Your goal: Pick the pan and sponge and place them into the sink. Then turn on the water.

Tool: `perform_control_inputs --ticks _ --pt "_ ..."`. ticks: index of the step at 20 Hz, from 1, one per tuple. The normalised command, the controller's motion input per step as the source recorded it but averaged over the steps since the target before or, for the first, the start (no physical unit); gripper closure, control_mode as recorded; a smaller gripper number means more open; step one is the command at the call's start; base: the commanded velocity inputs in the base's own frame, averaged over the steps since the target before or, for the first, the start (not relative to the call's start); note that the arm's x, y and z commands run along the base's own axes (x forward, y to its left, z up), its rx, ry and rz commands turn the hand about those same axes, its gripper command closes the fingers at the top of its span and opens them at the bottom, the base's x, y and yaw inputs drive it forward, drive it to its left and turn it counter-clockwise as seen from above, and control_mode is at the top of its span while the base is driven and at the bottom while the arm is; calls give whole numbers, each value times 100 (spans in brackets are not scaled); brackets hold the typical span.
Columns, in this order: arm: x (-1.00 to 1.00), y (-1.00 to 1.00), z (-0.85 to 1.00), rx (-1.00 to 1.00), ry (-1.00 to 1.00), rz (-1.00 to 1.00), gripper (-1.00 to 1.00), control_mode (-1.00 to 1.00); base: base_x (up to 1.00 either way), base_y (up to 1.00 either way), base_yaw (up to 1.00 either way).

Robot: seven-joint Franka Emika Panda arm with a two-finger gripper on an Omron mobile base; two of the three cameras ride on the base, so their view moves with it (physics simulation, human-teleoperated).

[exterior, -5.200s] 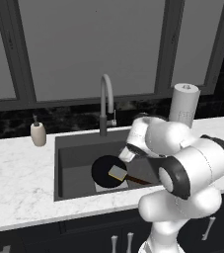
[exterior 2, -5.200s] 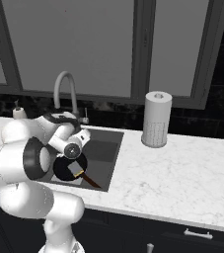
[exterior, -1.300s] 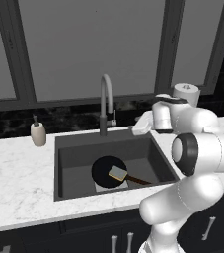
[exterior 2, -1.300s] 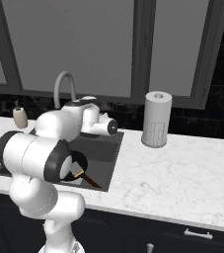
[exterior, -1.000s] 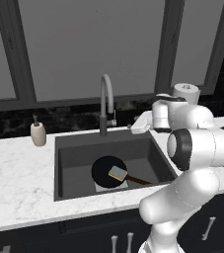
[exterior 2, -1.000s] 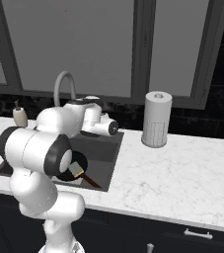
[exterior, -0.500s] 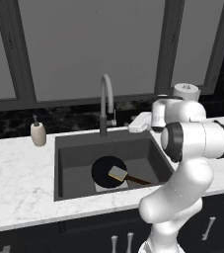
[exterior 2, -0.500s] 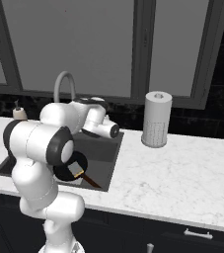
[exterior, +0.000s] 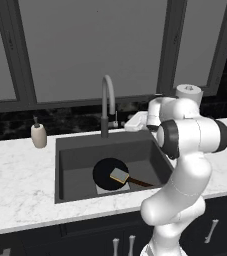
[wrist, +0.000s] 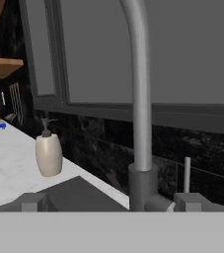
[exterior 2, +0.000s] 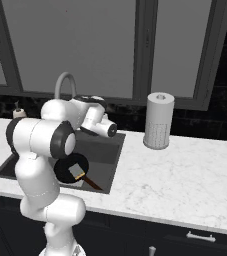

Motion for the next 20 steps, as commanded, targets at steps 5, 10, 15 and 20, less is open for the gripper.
perform_control_inputs --ticks 5,10,15,20 --pt "32 6 -5 0 -4 -4 -100 -100 0 0 0" --pt "35 5 -14 0 -1 -2 -100 -100 0 0 0" --pt "36 0 -13 0 -1 0 -100 -100 0 0 0" --pt "34 0 -12 0 0 0 -100 -100 0 0 0"
